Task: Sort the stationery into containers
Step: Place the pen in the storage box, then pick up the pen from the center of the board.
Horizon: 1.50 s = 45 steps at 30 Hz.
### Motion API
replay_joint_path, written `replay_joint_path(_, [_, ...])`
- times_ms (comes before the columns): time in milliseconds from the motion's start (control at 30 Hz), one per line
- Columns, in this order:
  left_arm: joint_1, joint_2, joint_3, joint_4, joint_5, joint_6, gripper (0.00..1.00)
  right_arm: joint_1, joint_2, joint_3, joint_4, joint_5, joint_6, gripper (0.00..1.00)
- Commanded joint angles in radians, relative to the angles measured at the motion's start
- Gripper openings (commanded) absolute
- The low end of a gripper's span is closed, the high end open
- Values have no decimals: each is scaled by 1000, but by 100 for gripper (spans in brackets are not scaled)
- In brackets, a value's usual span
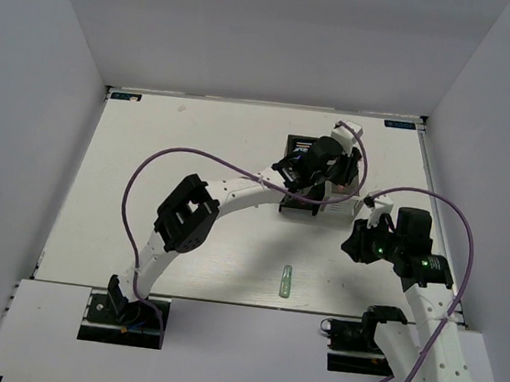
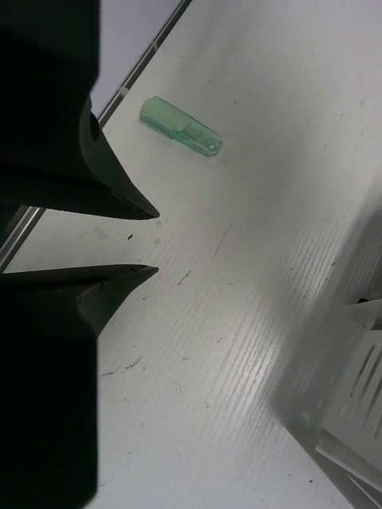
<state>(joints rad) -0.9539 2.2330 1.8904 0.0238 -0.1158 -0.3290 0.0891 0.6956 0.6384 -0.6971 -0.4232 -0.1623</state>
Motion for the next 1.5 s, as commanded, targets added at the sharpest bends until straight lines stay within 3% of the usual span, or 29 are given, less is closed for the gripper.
replay_joint_path(0, [-2, -12, 13, -21, -12, 13, 50, -12, -4, -6, 24, -40, -3, 34])
replay_joint_path(133, [-2, -19, 15, -53, -15, 15, 59, -23, -8, -6, 22, -61, -8, 41])
replay_joint_path(200, [0, -27, 18, -59, -18, 16, 59, -22, -4, -6, 18, -74, -11, 45])
replay_joint_path(267, [0, -39, 18, -61, -21, 19, 59, -26, -8, -8, 18, -92, -13, 45])
replay_joint_path(300, [-2, -47, 16, -58, -24, 22, 57, -26, -10, -6, 12, -100, -16, 38])
replay_joint_path(367, [-3, -71, -8, -45, -22, 30, 43, -29, -11, -11, 5, -138, -35, 18])
replay_joint_path(400, [-5, -97, -14, -44, -22, 34, 22, -28, -7, -13, 2, -159, -43, 4])
replay_joint_path(467, [-16, -182, -37, -50, -31, 80, 6, -23, 8, -16, -5, -222, -49, 0])
replay_joint_path(533, [-32, -295, -82, -73, -56, 125, 2, -15, 42, -8, -28, -293, -65, 0])
replay_joint_path(600, [-43, -363, -122, -102, -79, 162, 11, 1, 121, 36, -56, -321, -78, 0])
replay_joint_path(633, [-54, -483, -198, -158, -97, 166, 31, 11, 142, 47, -67, -322, -94, 0])
replay_joint_path(733, [-62, -661, -379, -294, -143, 147, 48, 75, 241, 93, -102, -283, -100, 0])
replay_joint_path(933, [-25, -1127, -866, -507, -300, 62, 65, 358, 450, 246, -133, -89, 30, 0])
replay_joint_path(967, [-13, -1256, -899, -589, -329, 32, 69, 382, 502, 277, -146, -47, 49, 0])
replay_joint_path(1100, [-5, -1472, -1030, -754, -377, -56, 84, 500, 591, 296, -134, -6, 118, 2])
replay_joint_path(1167, [-5, -1567, -1092, -853, -416, -110, 88, 553, 624, 284, -104, 17, 182, 15])
replay_joint_path(1200, [-6, -1629, -1122, -872, -424, -123, 88, 564, 630, 274, -79, 46, 207, 35])
replay_joint_path(1300, [-5, -1787, -1195, -921, -459, -175, 89, 616, 691, 276, -59, 121, 286, 58])
replay_joint_path(1467, [-6, -1883, -1287, -929, -470, -193, 91, 699, 800, 276, -35, 269, 409, 66])
